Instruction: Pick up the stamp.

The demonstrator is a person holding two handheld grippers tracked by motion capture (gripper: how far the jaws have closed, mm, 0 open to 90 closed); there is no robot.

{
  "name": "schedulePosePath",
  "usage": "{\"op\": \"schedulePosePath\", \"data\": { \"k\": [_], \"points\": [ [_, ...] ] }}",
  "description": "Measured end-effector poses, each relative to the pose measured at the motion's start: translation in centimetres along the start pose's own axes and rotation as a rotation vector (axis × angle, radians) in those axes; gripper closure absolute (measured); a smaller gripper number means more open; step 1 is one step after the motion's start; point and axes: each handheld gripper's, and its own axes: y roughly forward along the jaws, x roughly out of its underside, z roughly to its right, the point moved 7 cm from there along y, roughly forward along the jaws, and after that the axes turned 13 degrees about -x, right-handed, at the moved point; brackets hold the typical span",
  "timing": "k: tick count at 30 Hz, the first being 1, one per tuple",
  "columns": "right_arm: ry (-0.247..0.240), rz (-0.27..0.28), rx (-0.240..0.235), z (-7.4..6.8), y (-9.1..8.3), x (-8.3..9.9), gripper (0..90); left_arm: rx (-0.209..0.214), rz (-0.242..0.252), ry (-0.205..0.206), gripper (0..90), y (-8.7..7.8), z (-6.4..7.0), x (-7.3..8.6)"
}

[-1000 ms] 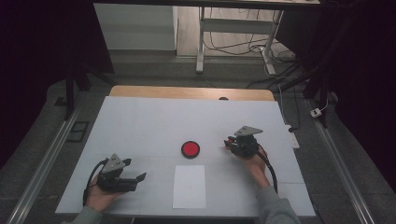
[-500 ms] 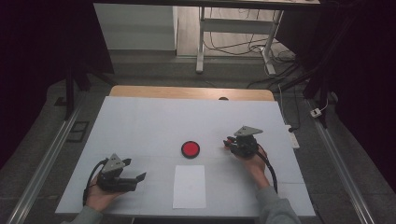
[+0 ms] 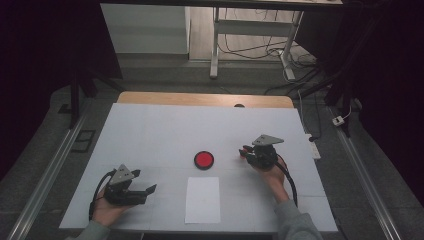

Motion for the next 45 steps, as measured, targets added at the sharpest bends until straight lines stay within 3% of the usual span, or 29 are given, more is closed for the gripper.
{"op": "schedulePosePath", "data": {
  "k": [25, 37, 45],
  "points": [
    [-0.001, 0.081, -0.048, -2.0, -1.8, -1.4, 71.6, -0.006, -0.005, 0.009, 17.9, 0.1, 0.0, 0.1],
    [-0.011, 0.128, -0.078, -3.7, -2.6, -2.2, 71.6, -0.006, -0.005, 0.01, 17.9, 0.2, 0.0, 0.2],
    [-0.028, 0.151, -0.122, -5.4, -2.9, -2.8, 71.6, -0.011, -0.003, 0.01, 18.0, 0.2, -0.1, 0.2]
  ]
}}
